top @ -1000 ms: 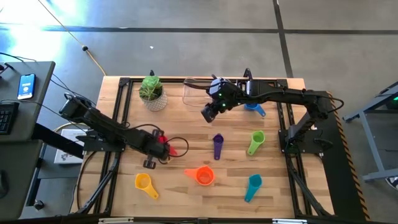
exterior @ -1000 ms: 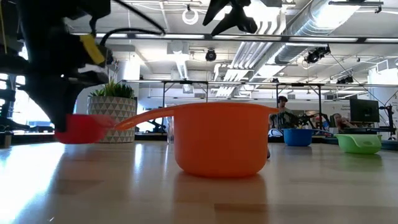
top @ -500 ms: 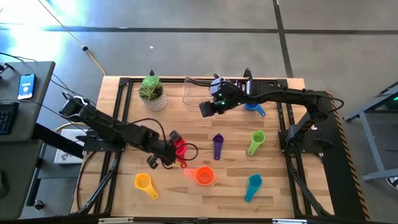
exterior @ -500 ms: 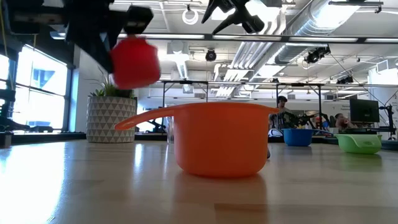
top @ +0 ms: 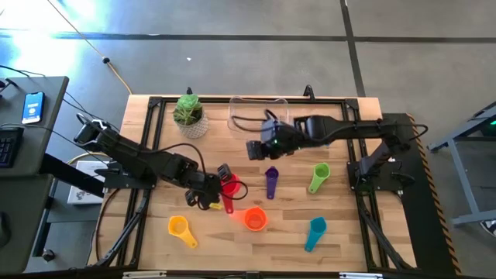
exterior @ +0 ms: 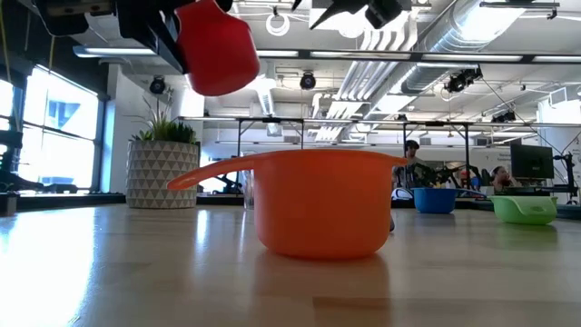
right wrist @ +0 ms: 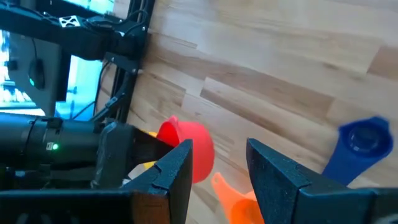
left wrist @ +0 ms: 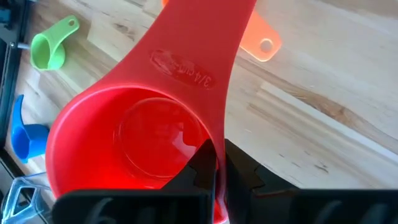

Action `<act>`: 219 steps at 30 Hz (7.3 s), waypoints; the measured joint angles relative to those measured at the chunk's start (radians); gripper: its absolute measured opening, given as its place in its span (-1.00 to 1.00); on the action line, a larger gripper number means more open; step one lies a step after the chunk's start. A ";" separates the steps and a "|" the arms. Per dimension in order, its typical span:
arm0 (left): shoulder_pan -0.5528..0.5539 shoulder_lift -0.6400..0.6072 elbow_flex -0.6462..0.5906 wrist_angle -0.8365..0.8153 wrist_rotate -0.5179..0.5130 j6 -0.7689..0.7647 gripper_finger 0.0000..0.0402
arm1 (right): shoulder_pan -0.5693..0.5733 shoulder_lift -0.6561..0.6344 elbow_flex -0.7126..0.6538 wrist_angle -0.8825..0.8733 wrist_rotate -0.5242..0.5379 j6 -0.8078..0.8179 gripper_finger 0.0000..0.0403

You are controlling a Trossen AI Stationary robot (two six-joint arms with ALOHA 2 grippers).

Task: Nest measuring cups in basket
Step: Stack the red measuring cup into the orange measuring cup

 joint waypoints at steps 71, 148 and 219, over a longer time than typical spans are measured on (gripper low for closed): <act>0.094 0.323 0.000 -0.039 0.056 0.239 -0.64 | 0.209 0.123 0.000 0.087 0.203 0.147 -0.29; 0.087 -0.320 0.000 -0.233 0.049 -1.294 -0.55 | -0.078 0.358 0.001 0.557 -0.222 -1.442 -0.20; 0.087 -0.319 0.001 -0.233 -0.012 -1.277 -0.55 | -0.066 0.516 0.000 0.343 -0.145 -1.059 -0.90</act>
